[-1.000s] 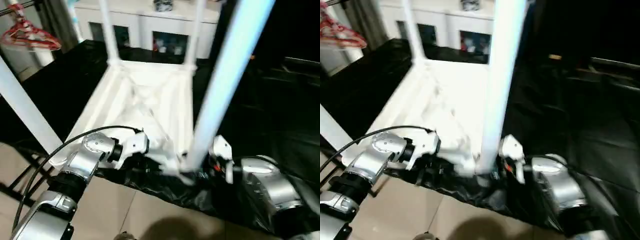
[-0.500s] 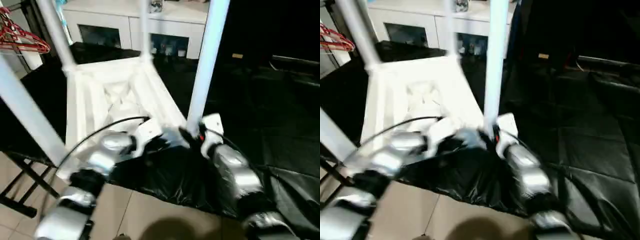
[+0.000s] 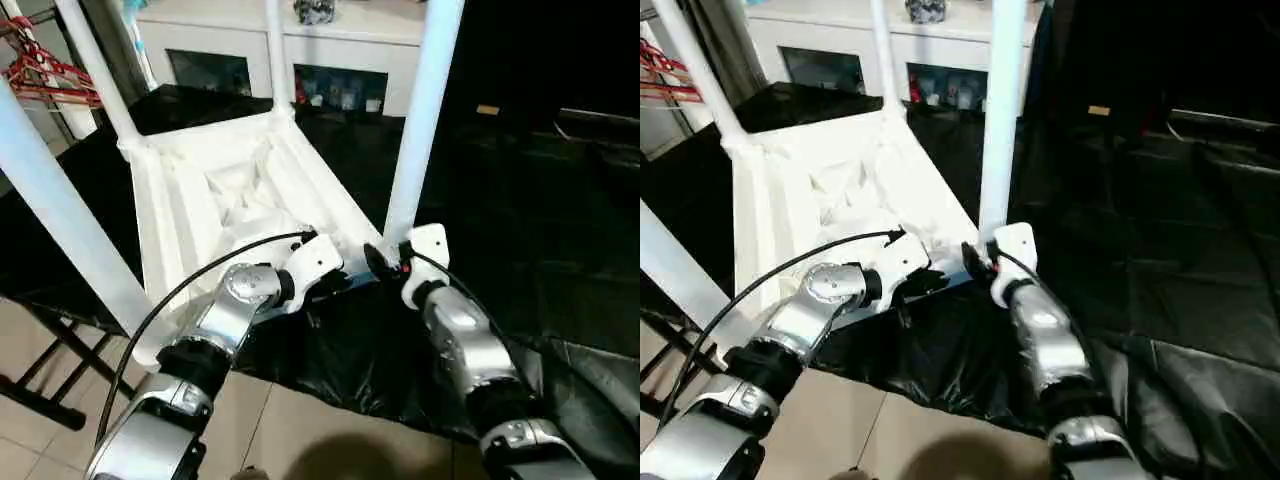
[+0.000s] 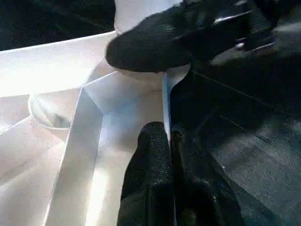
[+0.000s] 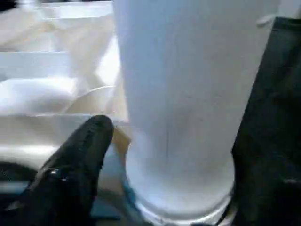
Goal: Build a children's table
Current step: Rotate leg to tighten
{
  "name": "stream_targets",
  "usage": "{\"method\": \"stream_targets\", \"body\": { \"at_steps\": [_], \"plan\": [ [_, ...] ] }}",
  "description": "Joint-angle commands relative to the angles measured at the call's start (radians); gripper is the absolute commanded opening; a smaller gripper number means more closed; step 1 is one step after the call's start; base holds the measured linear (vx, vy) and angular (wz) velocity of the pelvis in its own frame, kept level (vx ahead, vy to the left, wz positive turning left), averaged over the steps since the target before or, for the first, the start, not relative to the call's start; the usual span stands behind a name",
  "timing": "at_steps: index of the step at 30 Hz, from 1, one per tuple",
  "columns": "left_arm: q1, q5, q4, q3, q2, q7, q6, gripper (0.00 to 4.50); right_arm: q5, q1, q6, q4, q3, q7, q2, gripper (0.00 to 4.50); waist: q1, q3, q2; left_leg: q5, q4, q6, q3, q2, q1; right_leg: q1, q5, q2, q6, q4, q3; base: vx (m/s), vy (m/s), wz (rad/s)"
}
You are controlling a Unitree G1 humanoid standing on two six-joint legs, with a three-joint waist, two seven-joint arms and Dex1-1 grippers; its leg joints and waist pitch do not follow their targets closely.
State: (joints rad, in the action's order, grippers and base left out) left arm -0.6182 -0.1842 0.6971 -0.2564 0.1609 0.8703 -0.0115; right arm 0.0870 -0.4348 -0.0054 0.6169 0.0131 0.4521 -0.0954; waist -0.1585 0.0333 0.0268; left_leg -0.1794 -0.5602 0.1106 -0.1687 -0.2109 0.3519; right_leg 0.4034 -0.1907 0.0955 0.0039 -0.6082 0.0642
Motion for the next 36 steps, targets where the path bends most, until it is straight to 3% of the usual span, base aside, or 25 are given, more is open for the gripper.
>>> {"method": "stream_targets", "body": {
  "at_steps": [1,7,8,10,11,15,18,22,25,36],
  "plan": [
    [-0.014,0.046,-0.034,-0.052,-0.028,0.071,-0.082,0.00,0.018,0.014,0.031,-0.015,0.104,0.126,0.022,3.86,0.004,-0.053,-0.006,-0.227,0.063,-0.046,-0.001,-0.009,0.009,-0.055,-0.156,0.042,-0.164,0.075,-0.036,0.000,0.000,0.00],
    [-0.002,0.082,-0.048,-0.042,0.038,0.209,-0.102,0.00,0.054,0.041,0.035,-0.104,0.138,0.378,-0.092,3.86,-0.003,-0.056,-0.008,-0.184,0.055,-0.069,-0.004,-0.013,0.010,-0.057,-0.089,0.042,-0.204,0.064,-0.034,0.000,0.000,0.00],
    [0.002,0.091,-0.055,-0.040,0.053,0.238,-0.107,0.00,0.065,0.049,0.038,-0.121,0.148,0.439,-0.120,3.86,-0.007,-0.054,-0.015,-0.177,0.055,-0.075,-0.004,-0.013,0.010,-0.058,-0.088,0.042,-0.210,0.062,-0.033,0.000,0.000,0.00],
    [0.009,0.111,-0.070,-0.038,0.085,0.305,-0.109,0.00,0.080,0.064,0.042,-0.150,0.170,0.562,-0.176,3.86,-0.016,-0.056,-0.014,-0.169,0.050,-0.089,-0.006,-0.017,0.008,-0.056,-0.069,0.042,-0.217,0.059,-0.033,0.000,0.000,0.00],
    [0.012,0.119,-0.076,-0.041,0.097,0.334,-0.108,0.00,0.081,0.069,0.038,-0.157,0.178,0.601,-0.195,3.86,-0.015,-0.054,-0.019,-0.167,0.049,-0.094,-0.008,-0.017,0.010,-0.055,-0.065,0.041,-0.220,0.059,-0.033,0.000,0.000,0.00],
    [0.026,0.145,-0.094,-0.053,0.143,0.436,-0.109,0.00,0.093,0.080,0.030,-0.183,0.202,0.705,-0.248,3.86,-0.021,-0.053,-0.022,-0.164,0.049,-0.092,-0.010,-0.019,0.009,-0.052,-0.074,0.042,-0.232,0.057,-0.032,0.000,0.000,0.00],
    [0.033,0.151,-0.102,-0.062,0.168,0.487,-0.119,0.00,0.097,0.084,0.051,-0.210,0.222,0.772,-0.283,3.86,-0.026,-0.050,-0.021,-0.189,0.053,-0.078,-0.008,-0.020,0.007,-0.052,-0.137,0.046,-0.217,0.062,-0.033,0.000,0.000,0.00],
    [0.028,0.163,-0.105,-0.067,0.181,0.534,-0.113,0.00,0.107,0.094,0.080,-0.264,0.251,0.860,-0.333,3.86,-0.034,-0.051,-0.026,-0.174,0.049,-0.078,-0.010,-0.020,0.005,-0.051,-0.098,0.042,-0.224,0.057,-0.035,0.000,0.000,0.00],
    [0.020,0.173,-0.105,-0.068,0.182,0.557,-0.106,0.00,0.124,0.102,0.110,-0.294,0.255,0.899,-0.348,3.54,-0.043,-0.053,-0.025,-0.156,0.046,-0.085,-0.010,-0.020,0.005,-0.051,-0.074,0.043,-0.231,0.053,-0.035,0.000,0.000,0.00],
    [0.022,0.197,-0.121,-0.069,0.178,0.586,-0.080,0.00,0.142,0.127,0.142,-0.322,0.264,0.911,-0.354,2.71,-0.046,-0.054,-0.021,-0.165,0.045,-0.068,-0.008,-0.019,0.005,-0.053,-0.076,0.043,-0.233,0.051,-0.034,0.000,0.000,0.00]
  ]
}}
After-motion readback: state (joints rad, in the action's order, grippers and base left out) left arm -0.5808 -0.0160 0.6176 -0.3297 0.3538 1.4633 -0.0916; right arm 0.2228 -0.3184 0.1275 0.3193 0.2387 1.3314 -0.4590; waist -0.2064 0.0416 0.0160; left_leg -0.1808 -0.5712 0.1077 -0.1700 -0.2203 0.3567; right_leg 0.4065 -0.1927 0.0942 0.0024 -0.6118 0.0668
